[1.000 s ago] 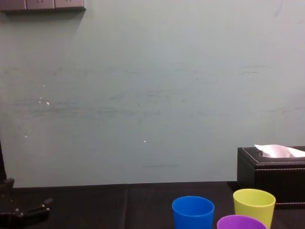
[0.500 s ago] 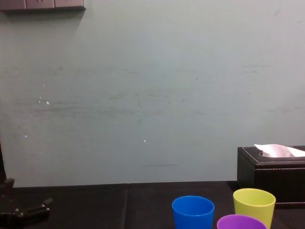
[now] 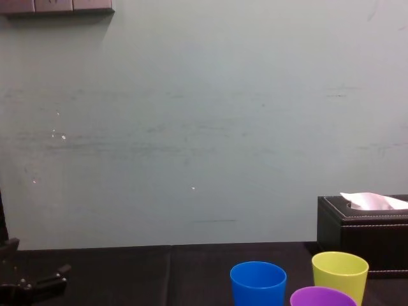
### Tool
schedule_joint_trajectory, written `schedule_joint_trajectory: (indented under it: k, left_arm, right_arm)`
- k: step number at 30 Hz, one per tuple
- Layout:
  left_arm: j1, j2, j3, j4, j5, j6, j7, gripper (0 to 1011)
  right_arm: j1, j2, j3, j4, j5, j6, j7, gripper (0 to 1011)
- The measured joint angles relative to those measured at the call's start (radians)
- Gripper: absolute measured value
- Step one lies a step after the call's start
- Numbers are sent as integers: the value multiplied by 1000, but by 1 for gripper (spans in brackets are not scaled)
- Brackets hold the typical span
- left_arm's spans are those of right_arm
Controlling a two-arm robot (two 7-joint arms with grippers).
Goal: Stack the three plastic cups sequentially using one hand.
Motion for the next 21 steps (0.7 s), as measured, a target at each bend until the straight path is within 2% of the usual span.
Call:
schedule_joint_trajectory:
  k: [12,21]
  left_arm:
    - [0,0,0,0,0,0,0,1011]
    - [0,0,0,0,0,0,0,1011]
  right_arm:
    - [41,-45,-7,43,-40,4,15,1003]
    - [51,-53,-9,54,-47,9,19,1003]
